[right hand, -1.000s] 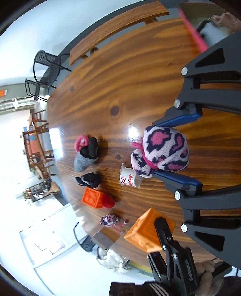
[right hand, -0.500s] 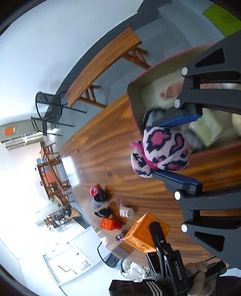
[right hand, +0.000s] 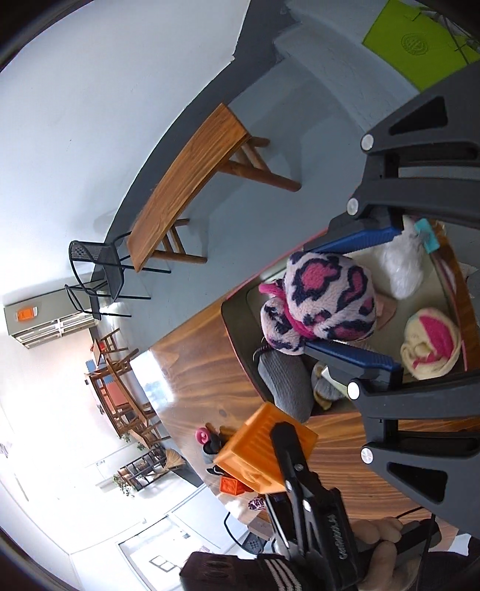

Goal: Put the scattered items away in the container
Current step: 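Carry the orange cube and leopard plush over the red-rimmed box, then open both grippers to drop the cube and plush into the box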

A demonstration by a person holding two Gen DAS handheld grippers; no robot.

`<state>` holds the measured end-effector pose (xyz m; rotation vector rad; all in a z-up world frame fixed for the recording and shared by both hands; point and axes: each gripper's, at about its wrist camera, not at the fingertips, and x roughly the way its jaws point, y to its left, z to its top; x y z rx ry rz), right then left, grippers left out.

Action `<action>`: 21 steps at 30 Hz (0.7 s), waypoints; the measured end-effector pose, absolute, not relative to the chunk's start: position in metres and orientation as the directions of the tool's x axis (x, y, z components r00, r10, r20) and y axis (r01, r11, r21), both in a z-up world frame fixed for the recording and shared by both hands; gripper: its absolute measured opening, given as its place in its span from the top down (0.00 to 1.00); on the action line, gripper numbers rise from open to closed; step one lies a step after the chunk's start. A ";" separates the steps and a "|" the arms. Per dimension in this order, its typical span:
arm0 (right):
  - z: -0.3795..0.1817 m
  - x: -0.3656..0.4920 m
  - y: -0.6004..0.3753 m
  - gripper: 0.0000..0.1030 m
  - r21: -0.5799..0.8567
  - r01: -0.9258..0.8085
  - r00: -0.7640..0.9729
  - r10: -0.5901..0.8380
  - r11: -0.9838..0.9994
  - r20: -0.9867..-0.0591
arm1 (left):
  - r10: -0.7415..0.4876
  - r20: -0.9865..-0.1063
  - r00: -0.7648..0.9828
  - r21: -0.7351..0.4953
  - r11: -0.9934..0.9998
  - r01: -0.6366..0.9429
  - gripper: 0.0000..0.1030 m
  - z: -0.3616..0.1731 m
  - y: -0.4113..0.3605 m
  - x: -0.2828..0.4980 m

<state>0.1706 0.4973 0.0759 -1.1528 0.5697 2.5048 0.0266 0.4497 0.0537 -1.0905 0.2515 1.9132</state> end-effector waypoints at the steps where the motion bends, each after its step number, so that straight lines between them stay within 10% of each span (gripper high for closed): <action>1: 0.076 0.175 0.500 0.52 0.223 -0.448 -0.622 0.123 -0.866 -0.773 | 0.599 -0.771 -0.217 -0.230 -0.580 -0.782 0.43 0.054 0.457 0.026; 21: 0.069 0.177 0.510 0.52 0.273 -0.350 -0.653 0.025 -0.896 -0.757 | 0.554 -0.779 -0.294 -0.234 -0.692 -0.683 0.26 0.057 0.456 0.000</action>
